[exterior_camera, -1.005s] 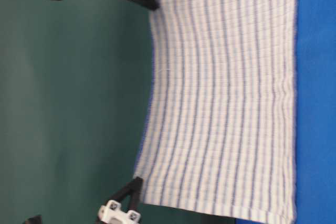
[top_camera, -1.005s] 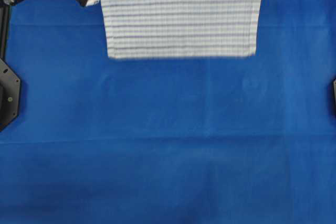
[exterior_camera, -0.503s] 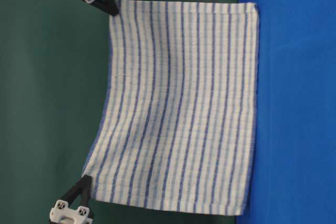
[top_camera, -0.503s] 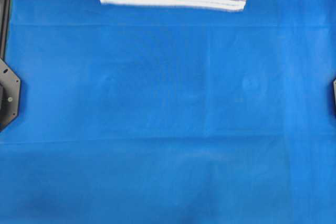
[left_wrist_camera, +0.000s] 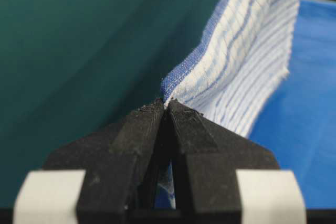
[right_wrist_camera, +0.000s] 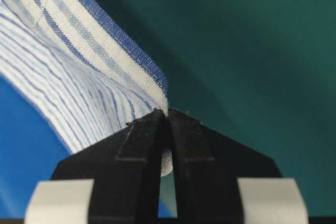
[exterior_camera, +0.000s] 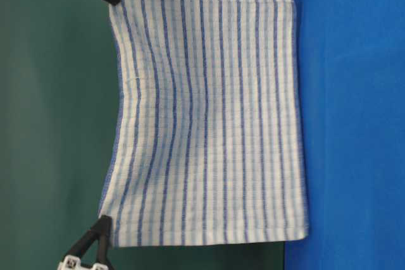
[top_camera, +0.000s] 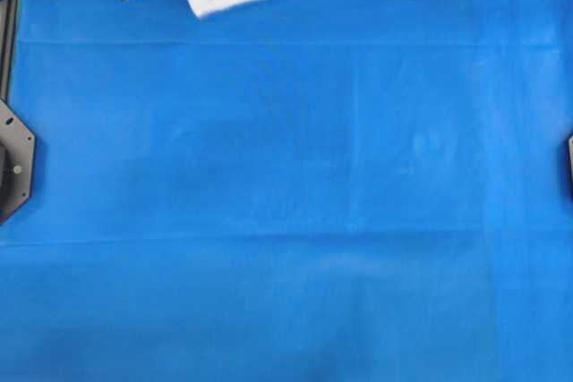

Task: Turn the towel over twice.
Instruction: 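Swing the held edge over toward the near side and lay the towel down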

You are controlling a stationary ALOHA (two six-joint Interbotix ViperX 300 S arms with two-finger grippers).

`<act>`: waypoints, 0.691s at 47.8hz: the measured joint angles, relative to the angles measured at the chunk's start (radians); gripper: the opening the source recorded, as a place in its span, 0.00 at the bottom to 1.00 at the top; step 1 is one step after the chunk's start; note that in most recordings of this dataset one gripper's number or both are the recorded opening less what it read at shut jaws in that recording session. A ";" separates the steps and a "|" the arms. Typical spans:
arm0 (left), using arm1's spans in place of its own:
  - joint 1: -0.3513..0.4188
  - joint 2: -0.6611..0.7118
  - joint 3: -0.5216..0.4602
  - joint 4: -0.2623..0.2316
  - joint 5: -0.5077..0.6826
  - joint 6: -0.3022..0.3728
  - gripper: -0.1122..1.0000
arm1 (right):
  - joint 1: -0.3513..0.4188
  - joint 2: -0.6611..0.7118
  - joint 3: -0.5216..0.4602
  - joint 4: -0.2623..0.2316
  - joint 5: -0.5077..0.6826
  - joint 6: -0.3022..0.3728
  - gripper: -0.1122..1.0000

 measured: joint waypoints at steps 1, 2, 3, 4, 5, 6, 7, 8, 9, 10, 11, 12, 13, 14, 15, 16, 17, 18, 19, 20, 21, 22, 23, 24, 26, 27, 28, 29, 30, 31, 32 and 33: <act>-0.006 -0.005 0.006 0.000 0.002 0.000 0.12 | 0.006 -0.005 0.003 0.002 0.008 0.003 0.16; -0.011 -0.008 0.011 0.000 0.002 0.000 0.12 | 0.014 -0.009 0.006 0.003 0.015 0.005 0.16; -0.014 -0.011 0.017 0.000 0.003 0.000 0.12 | 0.021 -0.012 0.009 0.005 0.025 0.006 0.16; -0.018 -0.014 0.021 0.000 0.005 -0.002 0.12 | 0.032 -0.020 0.014 0.009 0.035 0.008 0.16; -0.023 -0.015 0.026 0.000 0.008 -0.003 0.12 | 0.040 -0.023 0.017 0.009 0.044 0.008 0.16; -0.028 -0.018 0.032 0.000 0.011 -0.005 0.12 | 0.051 -0.028 0.020 0.014 0.057 0.009 0.16; -0.032 -0.021 0.037 0.000 0.014 -0.006 0.12 | 0.063 -0.034 0.023 0.018 0.071 0.009 0.16; -0.037 -0.025 0.041 0.000 0.017 -0.008 0.12 | 0.077 -0.040 0.026 0.025 0.084 0.011 0.16; -0.043 -0.026 0.048 0.000 0.021 -0.011 0.12 | 0.092 -0.046 0.031 0.029 0.098 0.011 0.16; -0.049 -0.029 0.052 0.000 0.026 -0.015 0.12 | 0.104 -0.051 0.034 0.034 0.107 0.011 0.16; -0.055 -0.031 0.060 0.000 0.031 -0.017 0.12 | 0.121 -0.057 0.037 0.038 0.118 0.011 0.16; -0.063 -0.034 0.066 0.000 0.035 -0.015 0.12 | 0.137 -0.061 0.040 0.041 0.127 0.011 0.16; -0.075 -0.035 0.074 0.000 0.041 -0.018 0.12 | 0.149 -0.066 0.041 0.044 0.135 0.011 0.16; -0.086 -0.037 0.078 0.000 0.046 -0.021 0.12 | 0.164 -0.072 0.046 0.051 0.147 0.011 0.16; -0.095 -0.040 0.084 0.000 0.051 -0.025 0.12 | 0.178 -0.078 0.049 0.055 0.155 0.011 0.16; -0.106 -0.041 0.089 0.000 0.055 -0.026 0.12 | 0.187 -0.083 0.052 0.060 0.161 0.012 0.16; -0.115 -0.043 0.092 0.000 0.060 -0.029 0.12 | 0.206 -0.087 0.057 0.066 0.170 0.012 0.16; -0.124 -0.044 0.097 0.000 0.064 -0.029 0.12 | 0.221 -0.094 0.061 0.071 0.176 0.012 0.16; -0.137 -0.048 0.101 0.000 0.067 -0.031 0.12 | 0.239 -0.098 0.066 0.080 0.184 0.012 0.16; -0.146 -0.049 0.104 0.000 0.074 -0.032 0.12 | 0.256 -0.103 0.071 0.089 0.189 0.014 0.16; -0.155 -0.051 0.107 0.000 0.078 -0.031 0.12 | 0.275 -0.106 0.074 0.097 0.193 0.015 0.16; -0.166 -0.052 0.110 0.000 0.083 -0.031 0.12 | 0.295 -0.109 0.078 0.106 0.198 0.018 0.16; -0.181 -0.054 0.115 0.000 0.089 -0.034 0.12 | 0.310 -0.112 0.083 0.114 0.201 0.021 0.16; -0.193 -0.055 0.120 0.000 0.094 -0.035 0.12 | 0.324 -0.114 0.086 0.121 0.204 0.026 0.16; -0.229 -0.058 0.129 0.000 0.112 -0.037 0.12 | 0.353 -0.117 0.098 0.138 0.213 0.044 0.16; -0.242 -0.060 0.132 0.000 0.118 -0.040 0.12 | 0.365 -0.117 0.104 0.146 0.216 0.051 0.16; -0.258 -0.061 0.135 0.000 0.126 -0.041 0.12 | 0.379 -0.118 0.109 0.149 0.218 0.055 0.16; -0.270 -0.061 0.137 0.000 0.133 -0.043 0.12 | 0.391 -0.118 0.115 0.155 0.221 0.063 0.16; -0.281 -0.060 0.138 0.000 0.140 -0.046 0.12 | 0.405 -0.118 0.123 0.161 0.221 0.069 0.16; -0.291 -0.060 0.141 0.000 0.147 -0.051 0.12 | 0.420 -0.118 0.130 0.166 0.221 0.077 0.16; -0.301 -0.061 0.143 0.000 0.156 -0.055 0.12 | 0.440 -0.117 0.140 0.172 0.222 0.087 0.16; -0.311 -0.061 0.146 0.000 0.167 -0.058 0.12 | 0.457 -0.115 0.147 0.176 0.222 0.095 0.16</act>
